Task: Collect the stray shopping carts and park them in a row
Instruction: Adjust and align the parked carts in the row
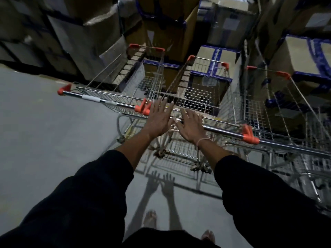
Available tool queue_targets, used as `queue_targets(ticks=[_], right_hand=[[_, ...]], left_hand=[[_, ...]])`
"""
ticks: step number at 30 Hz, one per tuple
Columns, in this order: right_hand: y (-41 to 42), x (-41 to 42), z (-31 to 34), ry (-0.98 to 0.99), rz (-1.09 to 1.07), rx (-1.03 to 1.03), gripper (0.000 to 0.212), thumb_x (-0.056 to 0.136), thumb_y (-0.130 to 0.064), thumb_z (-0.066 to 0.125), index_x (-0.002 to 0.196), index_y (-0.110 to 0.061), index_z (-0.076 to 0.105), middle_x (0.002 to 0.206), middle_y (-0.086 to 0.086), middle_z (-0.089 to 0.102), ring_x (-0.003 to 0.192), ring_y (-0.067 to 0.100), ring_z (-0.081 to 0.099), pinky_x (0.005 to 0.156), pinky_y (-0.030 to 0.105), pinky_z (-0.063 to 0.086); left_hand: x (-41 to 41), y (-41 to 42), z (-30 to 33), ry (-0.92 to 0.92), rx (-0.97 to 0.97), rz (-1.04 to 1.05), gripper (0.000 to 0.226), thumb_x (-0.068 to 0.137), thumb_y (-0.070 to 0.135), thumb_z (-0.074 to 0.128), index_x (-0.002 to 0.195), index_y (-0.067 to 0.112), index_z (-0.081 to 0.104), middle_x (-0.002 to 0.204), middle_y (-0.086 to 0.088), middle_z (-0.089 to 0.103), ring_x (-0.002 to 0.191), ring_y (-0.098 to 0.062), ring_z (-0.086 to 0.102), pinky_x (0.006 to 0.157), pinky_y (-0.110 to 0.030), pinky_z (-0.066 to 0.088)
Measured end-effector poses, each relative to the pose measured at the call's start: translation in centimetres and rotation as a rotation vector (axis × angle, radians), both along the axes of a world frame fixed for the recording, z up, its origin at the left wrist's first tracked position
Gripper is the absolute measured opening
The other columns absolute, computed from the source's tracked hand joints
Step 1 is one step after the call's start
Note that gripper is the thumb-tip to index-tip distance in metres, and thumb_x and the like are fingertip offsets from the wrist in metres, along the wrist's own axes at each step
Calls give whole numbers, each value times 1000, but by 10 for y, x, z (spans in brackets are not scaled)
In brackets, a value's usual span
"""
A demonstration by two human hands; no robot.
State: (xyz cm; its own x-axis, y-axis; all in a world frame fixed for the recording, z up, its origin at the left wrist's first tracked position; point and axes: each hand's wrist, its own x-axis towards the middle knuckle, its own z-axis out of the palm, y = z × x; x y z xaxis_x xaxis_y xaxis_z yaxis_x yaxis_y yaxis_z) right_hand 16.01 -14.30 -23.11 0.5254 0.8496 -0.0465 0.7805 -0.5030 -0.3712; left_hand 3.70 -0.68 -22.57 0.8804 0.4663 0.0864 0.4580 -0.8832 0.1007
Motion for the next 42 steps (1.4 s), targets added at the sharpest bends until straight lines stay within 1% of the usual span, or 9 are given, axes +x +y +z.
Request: queue_targets(ticks=[4,8,10,14,22,24,30,35,42], right_hand=[[69,-40,3,30,128,-42,67,109,-46,39,167,-26,14,165,9,35,151,36,30,124,61,10],[108,-66,-4,2,114,-92,66,108,-38,40,167,-30,13,161,8,40,144,36,38,119,60,19],[115,-72,-10,-46,90,-93,65,107,-35,41,167,-31,14,156,8,45,138,36,40,114,59,25],[125,-78,-15,-79,54,-55,68,106,-26,43,167,-32,14,149,7,51,130,35,42,104,53,28],[131,-79,-22,-63,37,-15,76,104,-24,52,167,-34,10,139,6,55,120,30,44,98,51,30],[130,-80,-20,-57,38,-16,71,106,-27,49,167,-34,12,138,7,55,120,31,44,100,52,30],[123,-78,-14,-12,51,-34,64,110,-34,41,167,-30,12,146,13,49,128,34,41,108,52,29],[107,-68,-8,-9,78,-3,62,109,-35,43,166,-26,21,152,16,45,134,38,42,115,49,32],[28,-25,3,-46,-18,0,68,105,-44,48,165,-21,26,153,17,44,142,38,39,127,50,13]], left_hand=[[-39,64,-1,43,19,92,76,104,60,31,162,11,24,166,-22,24,154,-42,20,125,-57,12],[-62,105,-13,127,-4,106,88,98,72,7,165,15,13,153,-24,43,139,-42,41,117,-56,26],[-64,113,-19,139,-16,77,85,99,69,8,166,17,10,147,-22,48,133,-41,45,115,-54,28],[-62,116,-24,87,-97,70,68,108,54,27,166,23,10,150,-21,45,139,-41,38,121,-57,14],[-63,114,-16,51,-216,52,64,109,49,24,166,25,7,153,-19,41,148,-39,28,123,-57,-12],[-64,115,-19,49,-208,35,64,109,50,25,166,26,7,150,-19,43,146,-39,30,122,-57,-12],[-64,107,-18,61,-87,4,61,109,49,27,162,20,18,146,-22,46,138,-40,38,122,-67,9],[-61,86,-17,19,-70,-19,64,111,46,24,165,15,9,170,-20,13,156,-37,11,126,-60,1],[-15,28,-5,-15,31,-191,64,107,45,28,155,3,39,159,-27,35,148,-46,29,122,-64,16]])
